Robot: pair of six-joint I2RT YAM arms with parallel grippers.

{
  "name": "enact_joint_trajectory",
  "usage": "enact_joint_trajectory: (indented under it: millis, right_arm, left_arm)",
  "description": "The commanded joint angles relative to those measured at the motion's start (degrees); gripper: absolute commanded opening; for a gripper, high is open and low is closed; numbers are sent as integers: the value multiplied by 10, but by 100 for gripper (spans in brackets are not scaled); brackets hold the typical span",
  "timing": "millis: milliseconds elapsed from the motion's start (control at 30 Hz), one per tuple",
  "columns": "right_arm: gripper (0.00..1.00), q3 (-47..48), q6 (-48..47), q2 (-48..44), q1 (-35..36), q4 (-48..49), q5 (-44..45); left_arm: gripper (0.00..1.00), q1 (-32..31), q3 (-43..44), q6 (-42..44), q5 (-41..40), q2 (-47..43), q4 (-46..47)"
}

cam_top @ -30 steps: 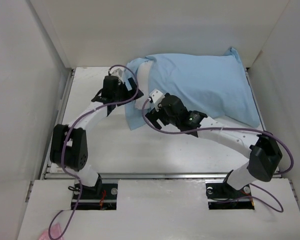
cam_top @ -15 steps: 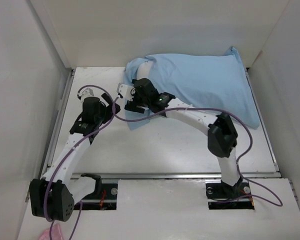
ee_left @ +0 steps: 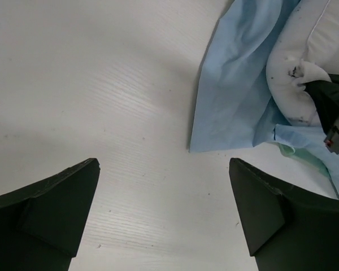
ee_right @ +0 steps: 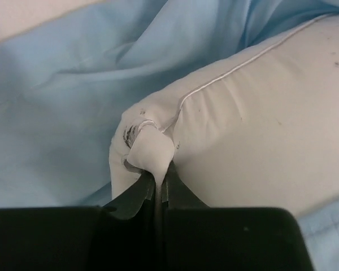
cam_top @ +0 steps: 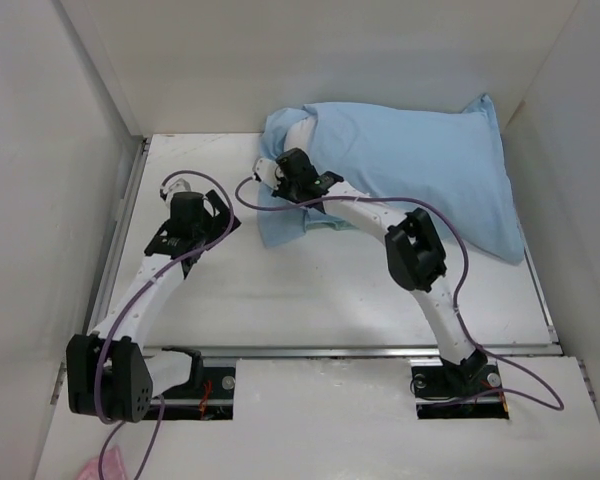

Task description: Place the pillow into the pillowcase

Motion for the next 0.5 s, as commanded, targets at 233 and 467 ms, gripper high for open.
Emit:
enact_joint_trajectory:
  millis: [233,467]
  right_arm:
    - [0,-130,210,-276,-11,152,-100]
    - [0,-135,294,-302,-22,142,-74]
  left_arm:
    - [88,-35,80,47,134,118,163]
    - [81,-73,126,1,182,218,241]
